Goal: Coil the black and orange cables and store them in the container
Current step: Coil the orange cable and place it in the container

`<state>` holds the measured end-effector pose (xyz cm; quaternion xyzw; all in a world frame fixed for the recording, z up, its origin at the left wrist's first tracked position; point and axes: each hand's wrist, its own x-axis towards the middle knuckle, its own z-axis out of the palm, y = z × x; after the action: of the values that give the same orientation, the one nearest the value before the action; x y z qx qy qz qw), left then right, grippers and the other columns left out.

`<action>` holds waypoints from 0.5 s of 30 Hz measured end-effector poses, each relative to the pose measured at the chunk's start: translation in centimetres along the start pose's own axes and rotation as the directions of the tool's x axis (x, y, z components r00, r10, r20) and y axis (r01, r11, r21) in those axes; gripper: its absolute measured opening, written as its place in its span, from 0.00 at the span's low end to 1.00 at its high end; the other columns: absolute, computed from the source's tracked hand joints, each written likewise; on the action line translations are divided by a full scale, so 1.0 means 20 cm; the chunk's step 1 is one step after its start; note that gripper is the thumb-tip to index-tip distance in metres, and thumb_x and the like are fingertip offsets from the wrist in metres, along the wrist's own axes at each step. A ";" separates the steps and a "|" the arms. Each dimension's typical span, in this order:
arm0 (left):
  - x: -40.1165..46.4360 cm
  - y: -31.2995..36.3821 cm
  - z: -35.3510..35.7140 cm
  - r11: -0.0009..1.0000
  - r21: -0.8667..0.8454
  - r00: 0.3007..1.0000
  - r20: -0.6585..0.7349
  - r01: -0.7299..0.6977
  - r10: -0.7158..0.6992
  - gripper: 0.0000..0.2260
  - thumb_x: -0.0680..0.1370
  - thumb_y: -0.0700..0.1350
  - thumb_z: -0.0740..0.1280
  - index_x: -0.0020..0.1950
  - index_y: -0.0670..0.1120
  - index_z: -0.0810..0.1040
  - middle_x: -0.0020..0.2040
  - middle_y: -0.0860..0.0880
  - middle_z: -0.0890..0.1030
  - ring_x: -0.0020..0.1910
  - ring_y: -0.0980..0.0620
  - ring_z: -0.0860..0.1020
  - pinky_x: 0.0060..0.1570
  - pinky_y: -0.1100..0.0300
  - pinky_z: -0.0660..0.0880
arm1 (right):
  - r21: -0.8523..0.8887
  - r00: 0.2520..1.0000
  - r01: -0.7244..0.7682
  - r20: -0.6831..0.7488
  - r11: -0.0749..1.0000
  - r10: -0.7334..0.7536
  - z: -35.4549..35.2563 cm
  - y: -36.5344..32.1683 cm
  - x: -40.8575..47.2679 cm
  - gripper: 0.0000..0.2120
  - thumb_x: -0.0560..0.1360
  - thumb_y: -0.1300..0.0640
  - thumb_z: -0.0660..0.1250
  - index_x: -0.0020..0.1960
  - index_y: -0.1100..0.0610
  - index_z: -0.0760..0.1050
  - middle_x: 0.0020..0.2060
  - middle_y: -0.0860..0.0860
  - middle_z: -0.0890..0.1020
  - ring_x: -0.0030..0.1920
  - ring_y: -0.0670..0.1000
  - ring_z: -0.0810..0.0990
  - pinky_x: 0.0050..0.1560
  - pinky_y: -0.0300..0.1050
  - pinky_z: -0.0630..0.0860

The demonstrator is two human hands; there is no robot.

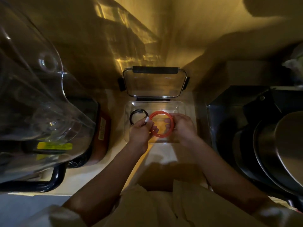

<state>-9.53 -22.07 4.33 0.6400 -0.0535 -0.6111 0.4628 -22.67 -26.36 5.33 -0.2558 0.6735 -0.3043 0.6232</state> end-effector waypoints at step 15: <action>0.24 -0.12 0.04 0.979 0.187 0.996 -0.056 0.083 -0.074 0.12 0.81 0.33 0.61 0.39 0.43 0.75 0.35 0.46 0.74 0.36 0.49 0.72 0.38 0.57 0.70 | -0.267 0.993 -0.104 -0.082 0.958 0.085 0.04 0.12 0.23 0.12 0.79 0.59 0.60 0.55 0.57 0.81 0.50 0.57 0.84 0.52 0.57 0.82 0.53 0.51 0.80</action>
<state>-10.13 -24.19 -0.71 0.6975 -0.0746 -0.6052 0.3764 -22.13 -28.03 0.41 -0.2953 0.7416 -0.1878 0.5724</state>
